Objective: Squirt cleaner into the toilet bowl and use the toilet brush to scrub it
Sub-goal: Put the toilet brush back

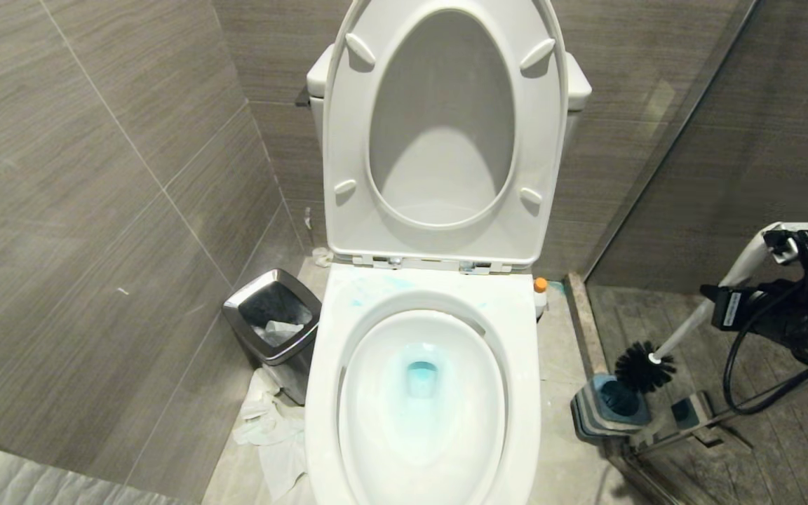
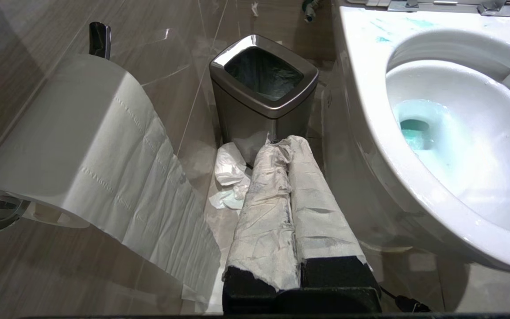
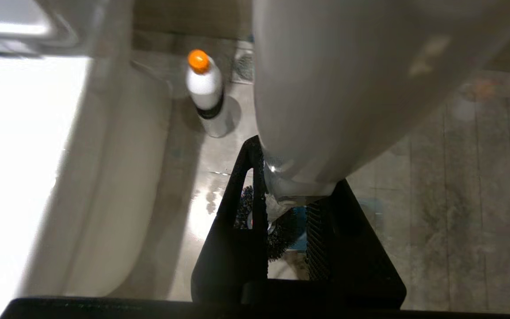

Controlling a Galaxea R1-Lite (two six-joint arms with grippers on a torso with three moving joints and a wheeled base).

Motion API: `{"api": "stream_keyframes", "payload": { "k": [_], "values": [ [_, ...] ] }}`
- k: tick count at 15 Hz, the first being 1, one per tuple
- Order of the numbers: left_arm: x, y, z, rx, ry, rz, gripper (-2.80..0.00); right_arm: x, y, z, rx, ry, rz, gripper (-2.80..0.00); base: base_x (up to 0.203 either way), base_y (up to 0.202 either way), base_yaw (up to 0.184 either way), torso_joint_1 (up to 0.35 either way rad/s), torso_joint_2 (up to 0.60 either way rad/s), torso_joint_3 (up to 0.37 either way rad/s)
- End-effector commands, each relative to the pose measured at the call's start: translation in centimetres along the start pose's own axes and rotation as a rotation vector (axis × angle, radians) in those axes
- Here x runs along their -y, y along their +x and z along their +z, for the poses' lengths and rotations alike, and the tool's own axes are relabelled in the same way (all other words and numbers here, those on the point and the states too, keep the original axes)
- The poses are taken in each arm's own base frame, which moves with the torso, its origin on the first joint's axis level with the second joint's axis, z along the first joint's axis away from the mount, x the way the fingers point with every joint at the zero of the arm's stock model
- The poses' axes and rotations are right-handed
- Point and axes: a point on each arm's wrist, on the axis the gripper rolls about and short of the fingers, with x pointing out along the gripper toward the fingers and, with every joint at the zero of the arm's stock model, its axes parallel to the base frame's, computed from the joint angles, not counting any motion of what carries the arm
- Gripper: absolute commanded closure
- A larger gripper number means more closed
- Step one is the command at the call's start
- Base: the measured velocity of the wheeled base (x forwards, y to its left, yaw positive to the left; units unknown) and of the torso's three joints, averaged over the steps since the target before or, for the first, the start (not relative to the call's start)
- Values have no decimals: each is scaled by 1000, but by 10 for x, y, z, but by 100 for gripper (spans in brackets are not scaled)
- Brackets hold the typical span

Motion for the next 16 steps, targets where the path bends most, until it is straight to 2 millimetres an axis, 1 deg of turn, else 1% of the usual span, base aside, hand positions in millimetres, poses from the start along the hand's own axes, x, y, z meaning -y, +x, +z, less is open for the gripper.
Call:
{"api": "stream_keyframes", "payload": {
  "k": [1,3,5,11,16],
  "values": [
    [0,1,-2,-8,0,1,0,6,16,-23,-69,-11,-14,0,0,0,0,0,0,0],
    [0,1,-2,-8,0,1,0,12,21,-36,-95,-58,-28,0,0,0,0,0,0,0],
    [0,1,-2,-8,0,1,0,13,23,-47,-115,-88,-26,0,0,0,0,0,0,0],
    [0,1,-2,-8,0,1,0,14,37,-60,-119,-87,-25,0,0,0,0,0,0,0],
    [0,1,-2,-8,0,1,0,16,58,-73,-97,-87,-14,0,0,0,0,0,0,0]
  ]
}}
